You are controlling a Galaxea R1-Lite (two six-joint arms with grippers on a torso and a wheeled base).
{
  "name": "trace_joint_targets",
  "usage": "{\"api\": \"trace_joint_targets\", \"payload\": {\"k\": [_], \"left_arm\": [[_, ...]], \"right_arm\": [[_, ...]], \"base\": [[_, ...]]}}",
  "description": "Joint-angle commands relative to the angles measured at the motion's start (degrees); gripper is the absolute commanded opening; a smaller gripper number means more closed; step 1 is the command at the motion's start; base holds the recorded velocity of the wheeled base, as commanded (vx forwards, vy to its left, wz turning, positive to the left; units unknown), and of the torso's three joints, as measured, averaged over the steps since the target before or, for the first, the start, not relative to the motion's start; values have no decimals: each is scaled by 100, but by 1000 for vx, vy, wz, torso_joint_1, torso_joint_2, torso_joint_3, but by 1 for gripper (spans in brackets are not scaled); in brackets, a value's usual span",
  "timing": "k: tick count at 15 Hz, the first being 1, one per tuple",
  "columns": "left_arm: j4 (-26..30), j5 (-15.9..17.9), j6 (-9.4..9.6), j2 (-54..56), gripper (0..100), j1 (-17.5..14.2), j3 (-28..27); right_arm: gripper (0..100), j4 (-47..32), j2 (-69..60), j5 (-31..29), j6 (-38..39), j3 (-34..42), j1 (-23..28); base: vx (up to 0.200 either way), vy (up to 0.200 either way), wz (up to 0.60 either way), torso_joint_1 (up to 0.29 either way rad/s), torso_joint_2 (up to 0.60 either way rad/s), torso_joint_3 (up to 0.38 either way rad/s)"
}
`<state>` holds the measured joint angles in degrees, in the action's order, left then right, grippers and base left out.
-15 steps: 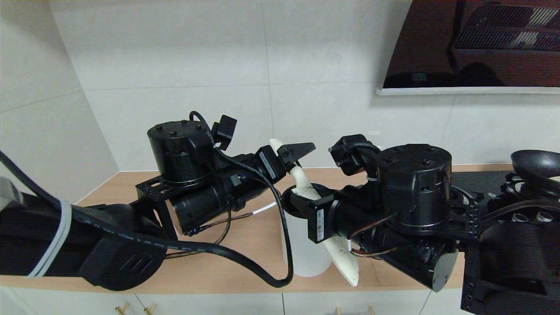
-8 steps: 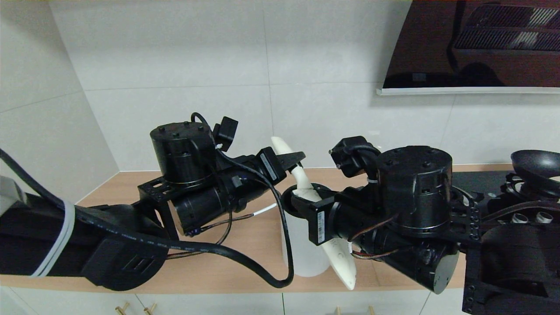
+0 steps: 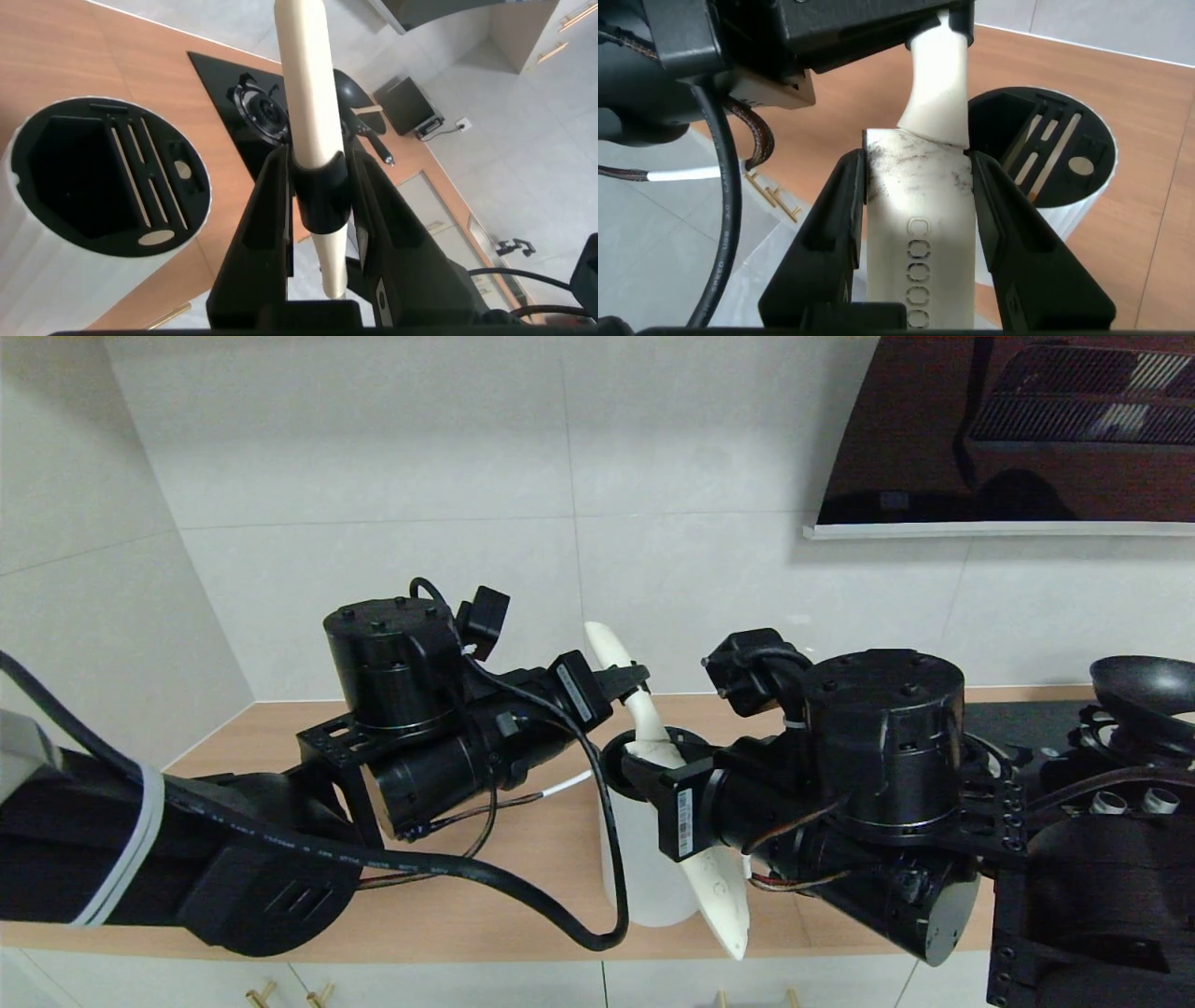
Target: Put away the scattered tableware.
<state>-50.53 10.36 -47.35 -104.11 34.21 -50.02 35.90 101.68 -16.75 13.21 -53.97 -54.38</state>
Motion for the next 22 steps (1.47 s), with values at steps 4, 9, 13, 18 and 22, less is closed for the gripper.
{"api": "trace_joint_targets", "payload": {"k": [4, 9, 13, 18, 22], "left_arm": [[-1, 1, -2, 66, 0, 7, 1], [184, -122, 33, 295, 0, 16, -122], [1107, -509, 41, 646, 0, -46, -658], [2583, -1607, 815, 857, 0, -28, -2021], [2847, -2495, 2081, 883, 0, 165, -2188]], "right_arm": [[100, 5, -8, 5, 6, -8, 7], [100, 5, -113, 14, 6, 27, 15], [100, -4, -579, 5, -21, 97, 314], [100, -549, -1476, 418, -29, 211, 1729], [100, -611, -1309, 770, -3, 413, 2476]], "base": [[0, 0, 0, 0, 0, 0], [0, 0, 0, 0, 0, 0], [0, 0, 0, 0, 0, 0], [0, 0, 0, 0, 0, 0], [0, 0, 0, 0, 0, 0]]}}
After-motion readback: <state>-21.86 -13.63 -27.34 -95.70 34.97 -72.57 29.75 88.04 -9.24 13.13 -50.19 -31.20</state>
